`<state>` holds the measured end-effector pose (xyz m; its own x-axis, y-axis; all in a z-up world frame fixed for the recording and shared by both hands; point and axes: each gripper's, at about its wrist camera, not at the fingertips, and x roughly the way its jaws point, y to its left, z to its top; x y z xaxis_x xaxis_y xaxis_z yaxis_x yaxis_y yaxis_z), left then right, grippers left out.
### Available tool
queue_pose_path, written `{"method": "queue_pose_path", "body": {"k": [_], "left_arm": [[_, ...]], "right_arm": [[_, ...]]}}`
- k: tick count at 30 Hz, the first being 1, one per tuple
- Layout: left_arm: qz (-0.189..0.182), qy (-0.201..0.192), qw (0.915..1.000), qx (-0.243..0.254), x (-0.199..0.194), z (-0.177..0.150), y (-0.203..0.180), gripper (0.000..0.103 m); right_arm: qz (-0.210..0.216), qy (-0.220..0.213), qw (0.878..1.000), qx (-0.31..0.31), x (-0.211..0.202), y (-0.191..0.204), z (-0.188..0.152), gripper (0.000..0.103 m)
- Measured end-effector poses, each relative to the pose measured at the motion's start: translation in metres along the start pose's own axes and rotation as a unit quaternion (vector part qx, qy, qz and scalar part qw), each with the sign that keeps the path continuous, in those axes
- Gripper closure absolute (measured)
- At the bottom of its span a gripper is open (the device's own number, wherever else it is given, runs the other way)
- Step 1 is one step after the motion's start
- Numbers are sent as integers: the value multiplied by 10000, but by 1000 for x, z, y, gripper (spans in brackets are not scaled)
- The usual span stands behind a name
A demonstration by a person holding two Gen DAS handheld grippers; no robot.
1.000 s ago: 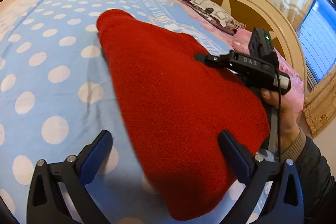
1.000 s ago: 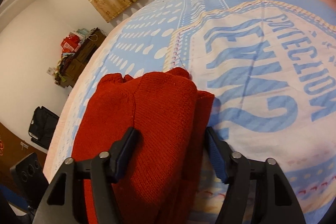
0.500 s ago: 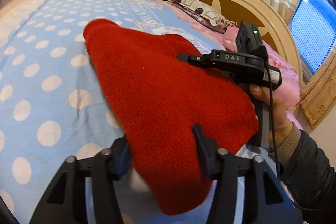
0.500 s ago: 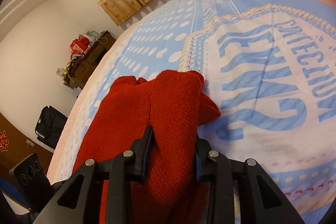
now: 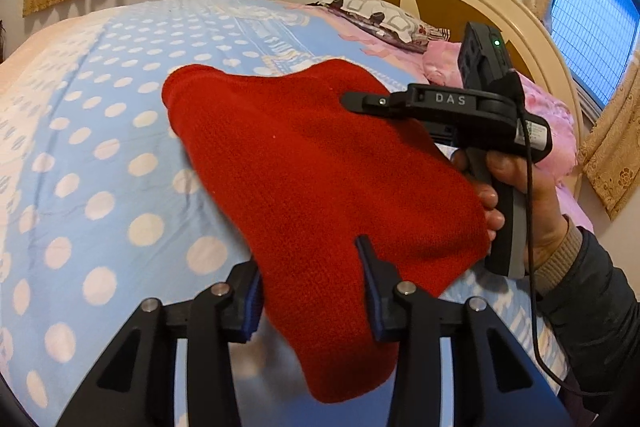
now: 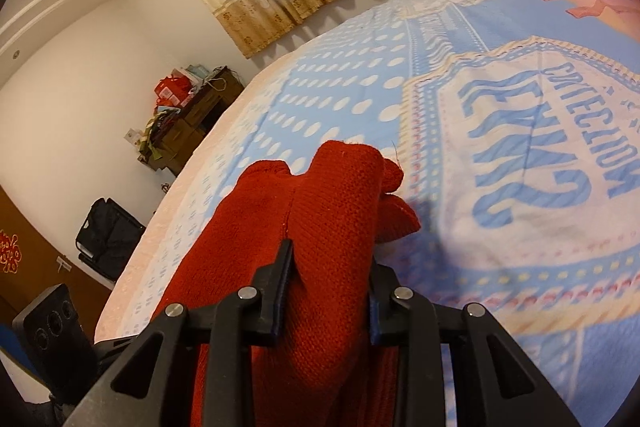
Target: Fold small clothes
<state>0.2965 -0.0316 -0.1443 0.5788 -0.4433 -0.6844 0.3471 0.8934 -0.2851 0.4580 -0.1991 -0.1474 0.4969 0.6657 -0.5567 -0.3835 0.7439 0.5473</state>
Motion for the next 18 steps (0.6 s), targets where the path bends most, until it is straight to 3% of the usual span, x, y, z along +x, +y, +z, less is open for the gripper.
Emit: {"method": "queue_pose_path", "body": {"k": [18], "left_arm": [[351,-133,9993,-13,-57,-37,16,61]], "right_arm": [[223,189,9989,-373,18,81,-37,73]]}}
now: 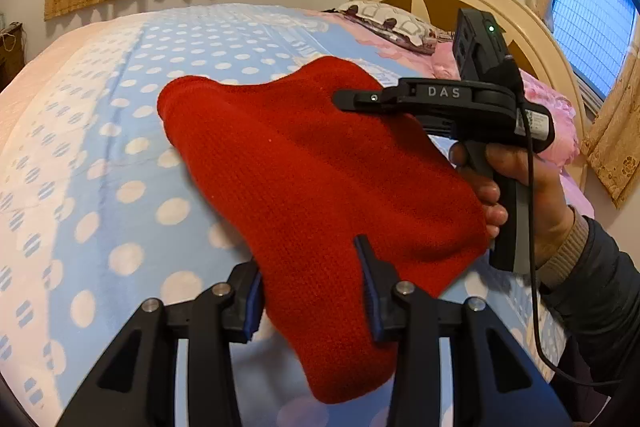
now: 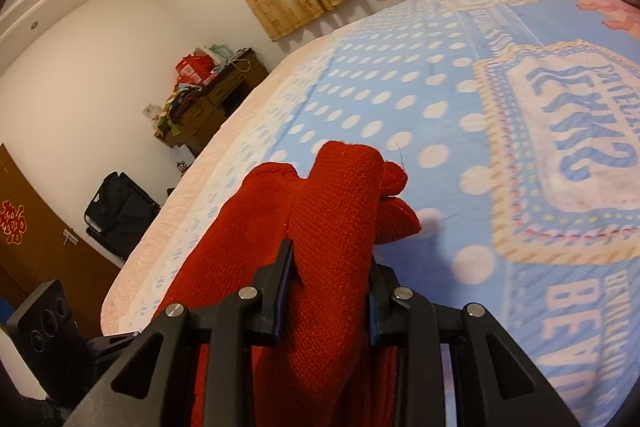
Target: Fold small clothes
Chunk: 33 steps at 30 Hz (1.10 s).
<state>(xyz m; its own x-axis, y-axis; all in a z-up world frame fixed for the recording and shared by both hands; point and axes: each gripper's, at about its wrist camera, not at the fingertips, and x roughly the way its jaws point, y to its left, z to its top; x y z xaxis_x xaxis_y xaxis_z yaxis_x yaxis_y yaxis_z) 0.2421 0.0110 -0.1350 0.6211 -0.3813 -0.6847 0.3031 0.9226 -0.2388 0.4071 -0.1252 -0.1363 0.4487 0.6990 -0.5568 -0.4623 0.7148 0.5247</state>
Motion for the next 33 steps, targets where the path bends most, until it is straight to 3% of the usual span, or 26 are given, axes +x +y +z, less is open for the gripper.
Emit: {"method": "queue_pose_path", "body": {"k": [23,33], "left_arm": [[713,-530,9942,-599,-65,-36,61,62],[937,-657,9901,-808,-77,-53,78,62]], "right_arm": [[656,320,9953,-639,64,126,-13,73],[825,532,9918,-820,91,156,-17,73]]}}
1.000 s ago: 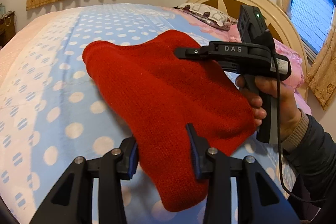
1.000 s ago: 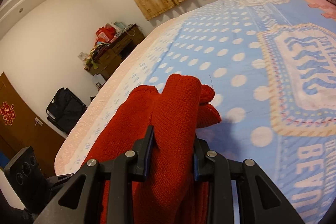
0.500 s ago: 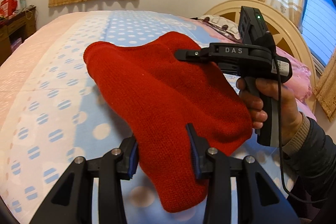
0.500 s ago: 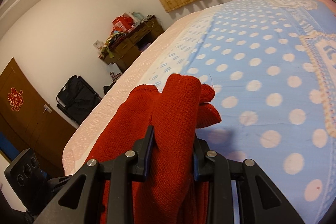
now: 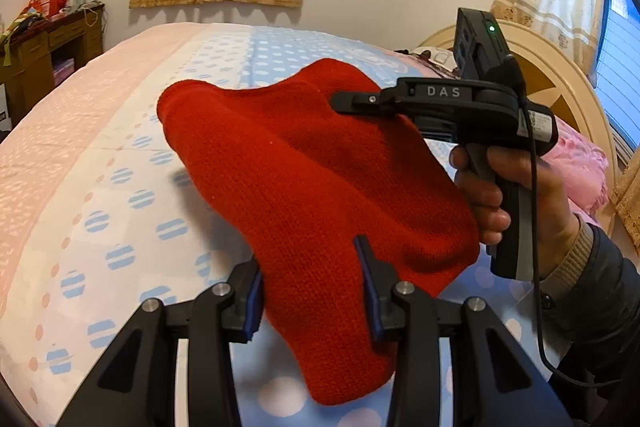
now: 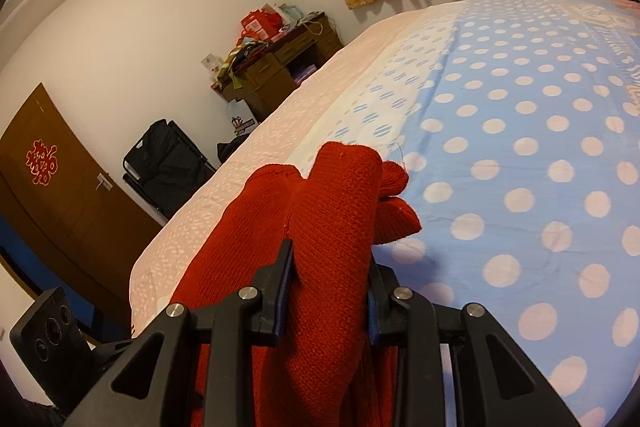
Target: Fold small clothes
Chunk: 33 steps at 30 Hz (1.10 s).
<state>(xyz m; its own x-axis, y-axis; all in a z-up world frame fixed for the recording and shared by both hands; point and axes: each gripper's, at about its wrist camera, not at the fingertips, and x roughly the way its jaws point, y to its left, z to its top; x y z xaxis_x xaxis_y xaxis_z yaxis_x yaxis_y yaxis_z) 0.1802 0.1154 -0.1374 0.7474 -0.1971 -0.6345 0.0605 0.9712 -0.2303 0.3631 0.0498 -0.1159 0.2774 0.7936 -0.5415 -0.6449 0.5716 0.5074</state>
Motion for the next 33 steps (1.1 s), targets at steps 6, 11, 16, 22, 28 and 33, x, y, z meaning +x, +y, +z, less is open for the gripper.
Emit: {"method": "queue_pose_path", "body": {"k": [6,11,16,22,28,33], "left_arm": [[81,-17,9999,-130,-7,-8,10,62],[149,-32,9996,-240,-13,-14,20,62],[217,-8,9992,-344,-17,-22,27,62],[261,14,9987,-439,-19,-27,33,62],[270,62,9981,-542,-16,-28,38,62],[274,94,9980,-564,-18,-36,38,61]], "right_arm": [[75,135,9999,-43,17,11,-3,73],[129,251,9996,-103,31,21,-5,73],[176,385,9990,-157,45,31,-6,73],[242,507,9983,-175,60,38,-10,73],[245,609,9977,-168,71,41,-11,73],[239,656,9974,-183,75,42,-12,73]]}}
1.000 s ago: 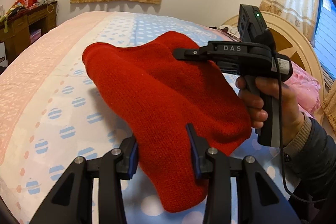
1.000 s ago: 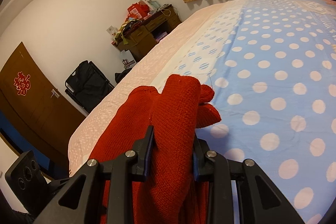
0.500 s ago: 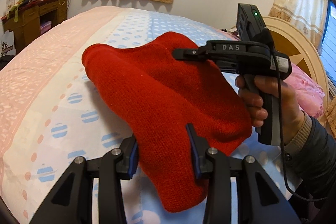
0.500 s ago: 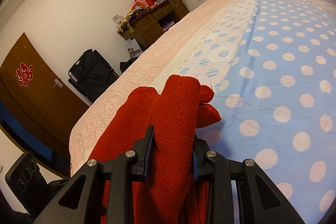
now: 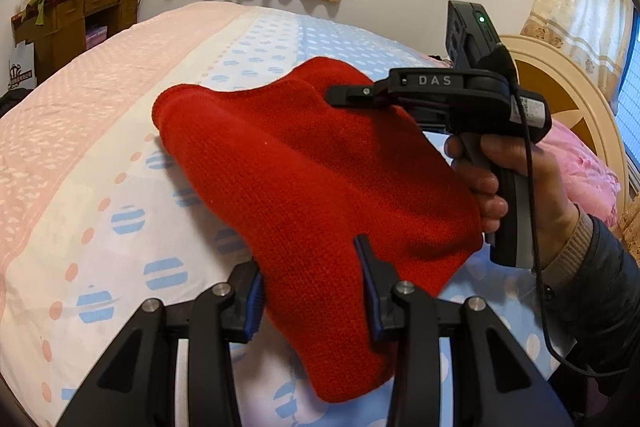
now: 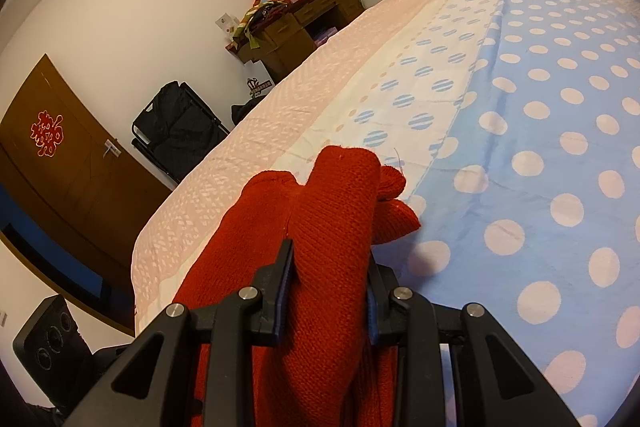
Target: Fold small clothes
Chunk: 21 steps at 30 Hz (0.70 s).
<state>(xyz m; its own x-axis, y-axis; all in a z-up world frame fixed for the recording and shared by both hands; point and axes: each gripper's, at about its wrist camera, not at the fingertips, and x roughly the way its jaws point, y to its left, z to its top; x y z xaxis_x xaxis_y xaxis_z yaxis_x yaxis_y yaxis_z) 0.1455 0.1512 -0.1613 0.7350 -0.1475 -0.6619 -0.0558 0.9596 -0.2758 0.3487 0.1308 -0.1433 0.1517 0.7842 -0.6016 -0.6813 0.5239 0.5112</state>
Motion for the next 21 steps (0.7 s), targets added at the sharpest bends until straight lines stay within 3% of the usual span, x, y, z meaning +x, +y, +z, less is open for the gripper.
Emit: {"method": "queue_pose_path", "body": {"k": [10,21], "left_arm": [[-14,57,9999,-94,2,-8,5,61],[15,17,9998,-183,5,-13,7,54]], "right_arm": [[-91,121,9999,-33,11,-1,2,73],[-307,240,9992,129,20,-18,-4,73]]}}
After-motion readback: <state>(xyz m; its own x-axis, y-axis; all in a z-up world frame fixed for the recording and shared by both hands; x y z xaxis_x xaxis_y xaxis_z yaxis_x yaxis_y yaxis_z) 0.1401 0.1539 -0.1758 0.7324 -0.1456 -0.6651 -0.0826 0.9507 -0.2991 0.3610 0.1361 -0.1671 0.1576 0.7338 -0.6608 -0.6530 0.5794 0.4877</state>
